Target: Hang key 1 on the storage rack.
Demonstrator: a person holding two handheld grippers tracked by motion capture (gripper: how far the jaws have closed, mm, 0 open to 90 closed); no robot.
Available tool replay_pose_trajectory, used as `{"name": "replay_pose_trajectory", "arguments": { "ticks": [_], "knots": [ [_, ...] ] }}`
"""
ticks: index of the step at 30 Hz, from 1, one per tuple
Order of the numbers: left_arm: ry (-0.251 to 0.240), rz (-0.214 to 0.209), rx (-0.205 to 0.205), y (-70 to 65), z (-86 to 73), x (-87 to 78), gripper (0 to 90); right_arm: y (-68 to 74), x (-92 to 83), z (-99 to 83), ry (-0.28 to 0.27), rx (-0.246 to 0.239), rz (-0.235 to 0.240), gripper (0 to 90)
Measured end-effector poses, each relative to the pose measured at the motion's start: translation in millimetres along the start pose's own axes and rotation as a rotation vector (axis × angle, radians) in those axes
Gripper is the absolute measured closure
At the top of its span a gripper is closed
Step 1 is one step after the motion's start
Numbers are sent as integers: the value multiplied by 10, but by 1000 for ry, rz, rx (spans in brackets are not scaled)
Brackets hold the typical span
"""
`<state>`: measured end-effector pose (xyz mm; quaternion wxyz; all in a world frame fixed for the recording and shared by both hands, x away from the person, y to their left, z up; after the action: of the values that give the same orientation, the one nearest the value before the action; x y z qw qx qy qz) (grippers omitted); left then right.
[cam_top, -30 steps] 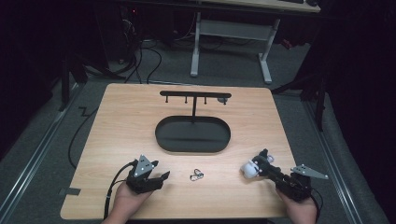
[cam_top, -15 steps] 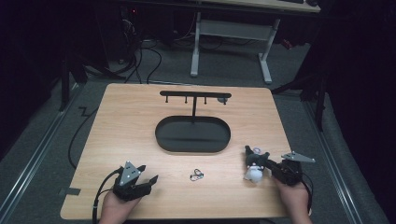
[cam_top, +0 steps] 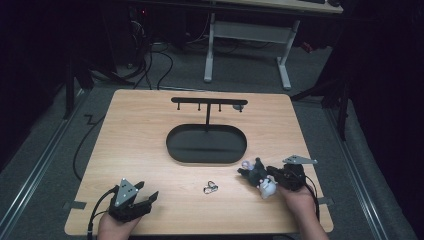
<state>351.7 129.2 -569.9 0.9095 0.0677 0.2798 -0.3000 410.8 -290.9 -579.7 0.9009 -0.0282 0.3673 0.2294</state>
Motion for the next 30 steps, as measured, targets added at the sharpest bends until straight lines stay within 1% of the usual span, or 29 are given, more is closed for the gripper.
{"name": "replay_pose_trajectory", "arguments": {
  "ticks": [3, 6, 7, 8, 9, 12, 13, 14, 16, 18, 19, 21, 22, 24, 25, 26, 27, 28, 29, 30],
  "knots": [
    [-4, -2, 0, -7, 8, 3, 383, 5, 1, 13, -7, -10, -4, 859],
    [-9, -5, 8, -19, 30, 9, 383, -36, -46, 17, -19, 5, -29, 845],
    [-9, -5, 8, -19, 30, 9, 382, -36, -46, 17, -19, 5, -29, 845],
    [-14, 3, 14, -16, 43, 11, 382, -50, -56, 18, -23, 4, -36, 832],
    [-21, 6, 20, -15, 65, 18, 377, -84, -89, 5, -29, 17, -59, 801],
    [-31, 5, 29, -22, 104, 41, 374, -123, -122, -24, -37, 26, -81, 748],
    [-31, 5, 29, -22, 104, 41, 374, -123, -122, -24, -37, 26, -81, 748],
    [-38, 2, 37, -32, 138, 61, 374, -162, -160, -55, -46, 35, -105, 713],
    [-43, 8, 54, -36, 185, 91, 374, -178, -188, -73, -57, 42, -110, 683],
    [-42, 12, 61, -38, 209, 105, 371, -194, -212, -92, -65, 43, -114, 666],
    [-51, 17, 68, -50, 275, 131, 349, -214, -253, -141, -65, 61, -129, 650],
    [-54, 18, 67, -59, 303, 140, 336, -223, -272, -163, -65, 58, -124, 650],
    [-56, 7, 59, -92, 389, 157, 333, -219, -316, -202, -70, 65, -126, 644],
    [-59, -16, 60, -120, 452, 177, 337, -208, -338, -227, -70, 70, -121, 620],
    [-57, -23, 64, -122, 477, 203, 336, -215, -347, -234, -70, 55, -127, 611],
    [-57, -23, 64, -122, 477, 203, 331, -215, -347, -234, -70, 55, -127, 611],
    [-40, -36, 70, -124, 460, 263, 316, -206, -358, -250, -58, 58, -136, 590],
    [-19, -37, 82, -116, 419, 311, 302, -210, -359, -251, -53, 52, -141, 583],
    [-8, -41, 81, -111, 388, 346, 287, -203, -358, -252, -46, 51, -145, 571],
    [-6, -50, 71, -110, 372, 369, 284, -190, -356, -253, -40, 50, -149, 570]
  ]
}}
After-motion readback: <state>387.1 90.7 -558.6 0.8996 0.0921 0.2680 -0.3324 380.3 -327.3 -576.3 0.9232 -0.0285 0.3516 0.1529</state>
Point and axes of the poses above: each handheld gripper's, and its own axes: x roughly forward along the jaws, z roughly out of its top, y roughly to its left, the point moved 10 cm from there along x, roughly forward along the jaws, and after that the axes turned 1 degree about -x, right-handed, at the moved point
